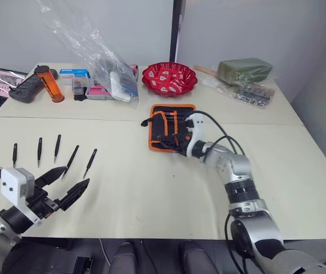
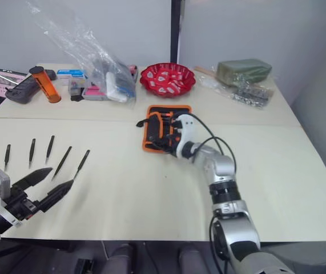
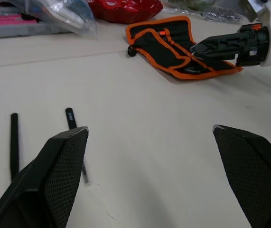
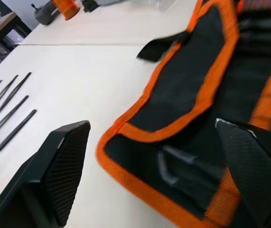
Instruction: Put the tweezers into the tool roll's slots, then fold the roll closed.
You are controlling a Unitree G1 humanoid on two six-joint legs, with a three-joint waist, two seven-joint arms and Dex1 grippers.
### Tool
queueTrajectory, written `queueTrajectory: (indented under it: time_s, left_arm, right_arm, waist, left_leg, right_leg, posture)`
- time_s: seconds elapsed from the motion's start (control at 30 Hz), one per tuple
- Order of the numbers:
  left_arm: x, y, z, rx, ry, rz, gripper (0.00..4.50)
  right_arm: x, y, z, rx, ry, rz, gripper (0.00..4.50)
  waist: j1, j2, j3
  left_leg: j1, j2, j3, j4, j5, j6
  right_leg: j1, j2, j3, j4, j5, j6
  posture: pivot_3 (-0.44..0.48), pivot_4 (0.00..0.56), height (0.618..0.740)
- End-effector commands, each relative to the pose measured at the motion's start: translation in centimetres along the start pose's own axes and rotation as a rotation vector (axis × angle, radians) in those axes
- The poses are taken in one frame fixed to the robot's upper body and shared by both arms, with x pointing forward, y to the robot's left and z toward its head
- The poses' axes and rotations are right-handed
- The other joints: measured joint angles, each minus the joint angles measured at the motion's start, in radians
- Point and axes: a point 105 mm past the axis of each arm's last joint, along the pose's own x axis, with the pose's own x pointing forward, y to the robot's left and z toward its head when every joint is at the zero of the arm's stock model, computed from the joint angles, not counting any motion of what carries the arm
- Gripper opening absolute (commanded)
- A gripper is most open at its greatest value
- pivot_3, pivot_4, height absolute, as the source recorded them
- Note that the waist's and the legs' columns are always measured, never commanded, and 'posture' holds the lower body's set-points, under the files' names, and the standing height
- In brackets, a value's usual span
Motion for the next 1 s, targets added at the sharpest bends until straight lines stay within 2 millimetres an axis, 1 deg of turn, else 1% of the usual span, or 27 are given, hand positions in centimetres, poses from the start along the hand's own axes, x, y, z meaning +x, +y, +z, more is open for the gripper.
queueTrajectory:
  time_s: [0.03, 0.27, 0.37, 0.47, 0.53, 0.67, 0.7, 0.8, 0.83, 1.0]
  left_arm:
    - [-0.1, -0.2, 0.7, 0.044, -0.015, 0.004, 4.46]
    - [-0.1, -0.1, 1.2, 0.038, -0.036, 0.010, 4.46]
    - [0.0, -0.2, 1.3, 0.043, -0.032, 0.004, 4.46]
    - [0.0, -0.1, 1.3, 0.045, -0.030, 0.006, 4.50]
    - [0.0, -0.1, 1.2, 0.049, -0.025, 0.003, 4.50]
    - [0.1, -0.3, 1.1, 0.054, -0.011, -0.012, 4.50]
    - [0.0, -0.3, 1.0, 0.056, -0.008, -0.014, 4.50]
    - [0.1, -0.1, 1.0, 0.061, -0.004, -0.019, 4.50]
    - [0.2, 0.0, 1.1, 0.062, -0.006, -0.022, 4.50]
    - [0.6, 0.0, 1.4, 0.069, -0.010, -0.049, 4.50]
  right_arm:
    - [0.2, 1.0, 1.7, 0.019, -0.042, 0.020, 4.50]
    - [1.2, 0.1, 2.1, 0.085, -0.061, -0.057, 4.50]
    - [1.4, -0.9, 2.2, 0.130, -0.066, -0.111, 4.50]
    - [1.7, -1.7, 2.3, 0.177, -0.071, -0.148, 3.66]
    - [1.9, -1.8, 2.5, 0.202, -0.074, -0.153, 2.95]
    - [2.2, -1.8, 2.6, 0.228, -0.069, -0.144, 1.64]
    - [2.2, -1.7, 2.5, 0.226, -0.061, -0.138, 1.24]
    - [2.2, -1.6, 2.1, 0.210, -0.034, -0.129, 0.23]
    - [2.1, -1.5, 2.0, 0.208, -0.027, -0.125, 0.04]
    - [1.3, -1.5, 1.9, 0.221, -0.001, -0.088, 0.04]
  waist:
    - [0.000, 0.000, 0.000]
    - [0.000, 0.000, 0.000]
    - [-0.001, 0.000, 0.000]
    - [-0.001, 0.000, 0.000]
    - [-0.001, 0.000, 0.000]
    - [-0.005, 0.000, 0.000]
    - [-0.006, 0.000, 0.000]
    - [-0.009, 0.000, 0.000]
    - [-0.010, 0.000, 0.000]
    - [-0.013, 0.000, 0.000]
  left_leg:
    - [0.000, 0.000, 0.000, 0.000, 0.000, 0.000]
    - [0.000, 0.000, 0.000, 0.000, 0.000, 0.000]
    - [0.000, 0.000, 0.000, 0.000, 0.000, 0.000]
    - [0.000, 0.000, 0.000, 0.000, 0.000, 0.000]
    - [0.000, 0.000, 0.000, 0.000, 0.000, 0.000]
    - [0.000, 0.000, 0.000, 0.000, 0.000, 0.000]
    - [0.000, 0.000, 0.000, 0.000, 0.000, 0.000]
    - [-0.001, 0.000, 0.000, 0.000, 0.000, 0.000]
    - [0.000, 0.000, 0.000, 0.000, 0.000, 0.000]
    - [0.000, 0.000, -0.001, 0.000, 0.000, 0.000]
  right_leg:
    - [0.000, 0.000, 0.000, 0.000, 0.000, 0.000]
    - [0.000, 0.000, 0.000, -0.001, 0.000, 0.000]
    - [0.000, 0.000, 0.000, -0.001, 0.000, 0.000]
    - [0.000, 0.000, -0.001, -0.001, 0.000, 0.000]
    - [0.000, 0.000, -0.001, -0.001, 0.000, 0.000]
    - [0.000, 0.000, -0.001, -0.001, 0.000, 0.000]
    - [0.000, 0.000, -0.001, -0.001, 0.000, 0.000]
    - [0.000, 0.000, -0.001, -0.001, 0.000, 0.000]
    - [0.000, 0.000, -0.001, -0.001, 0.000, 0.000]
    - [0.000, 0.000, -0.001, -0.001, 0.000, 0.000]
  posture:
    - [0.000, 0.150, 0.729]
    - [0.000, 0.150, 0.729]
    - [0.000, 0.150, 0.729]
    - [0.000, 0.150, 0.729]
    - [0.000, 0.150, 0.729]
    - [0.000, 0.150, 0.729]
    - [0.000, 0.150, 0.729]
    - [0.000, 0.150, 0.729]
    - [0.000, 0.150, 0.729]
    - [0.000, 0.150, 0.729]
